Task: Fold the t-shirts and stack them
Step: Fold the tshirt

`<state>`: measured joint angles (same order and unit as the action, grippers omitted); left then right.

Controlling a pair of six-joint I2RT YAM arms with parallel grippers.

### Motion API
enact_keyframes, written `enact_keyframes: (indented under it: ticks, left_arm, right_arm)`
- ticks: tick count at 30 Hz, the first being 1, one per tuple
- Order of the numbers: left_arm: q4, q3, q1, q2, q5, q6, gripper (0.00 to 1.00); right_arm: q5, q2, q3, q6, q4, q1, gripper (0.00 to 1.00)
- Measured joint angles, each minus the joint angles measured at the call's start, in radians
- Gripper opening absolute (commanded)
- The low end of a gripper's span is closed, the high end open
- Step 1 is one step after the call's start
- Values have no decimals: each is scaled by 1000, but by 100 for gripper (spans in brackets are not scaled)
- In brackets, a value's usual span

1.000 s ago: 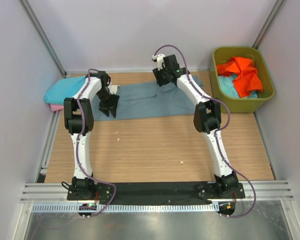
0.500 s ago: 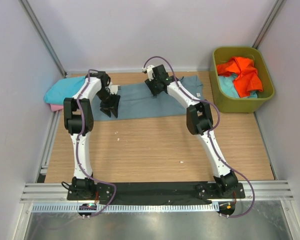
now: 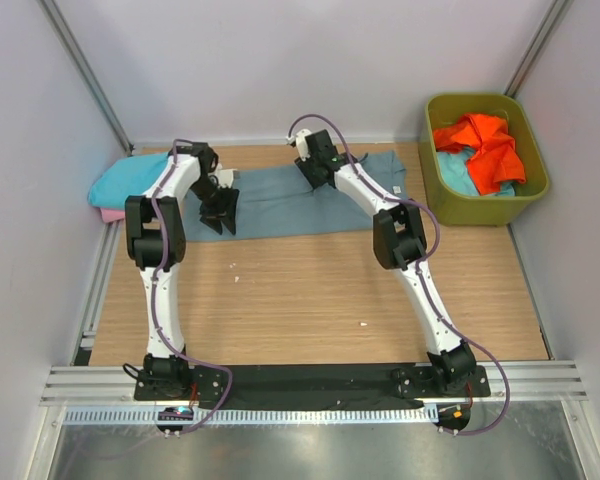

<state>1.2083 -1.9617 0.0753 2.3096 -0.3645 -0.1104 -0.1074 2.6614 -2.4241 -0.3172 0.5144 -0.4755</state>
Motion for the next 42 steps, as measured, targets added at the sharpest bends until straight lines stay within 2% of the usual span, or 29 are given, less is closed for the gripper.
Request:
enact_keyframes:
  ticks: [3,4,7,9,24,26,27,29,30,31,33,42]
  left_arm:
    - [0,0,-4,0,-4,2,47]
    - [-1,0,-5,0,-5,3,47]
    - [-2,0,-8,0,-11,4,47]
    - [-3,0,-11,0,-18,7,47]
    - [-4,0,-23,0,-32,24,47]
    - [-4,0,-23,0,-33,24,47]
    - [-4,0,-23,0,-33,24,47]
    - [-4,0,-24,0,-33,24,47]
    - [-4,0,-24,0,-33,24,47]
    - [-4,0,-24,0,-33,25,47]
    - [-4,0,-24,0,-33,24,47]
    - [-8,-56,-26,-4,-39,23,47]
  right_arm:
    - [-11,-3,10,-10,-7,-4,33]
    - [-14,-3,13,-14,-10,-7,23]
    - [-24,-3,18,-28,-13,-12,3]
    - [-33,-3,18,-31,-13,-16,1]
    - [-48,-38,6,-55,-26,-80,1]
    - [-46,-46,1,-55,-31,-93,7]
    - [-46,-48,-2,-55,-32,-98,21]
    - [-44,-51,-6,-54,-39,-104,35]
    - [-43,-52,-7,-54,-44,-106,46]
    - [-45,-52,-7,-51,-46,-109,50]
    - [-56,-52,-7,-54,-48,-113,53]
    - [-156,-54,-1,-31,-92,-75,55]
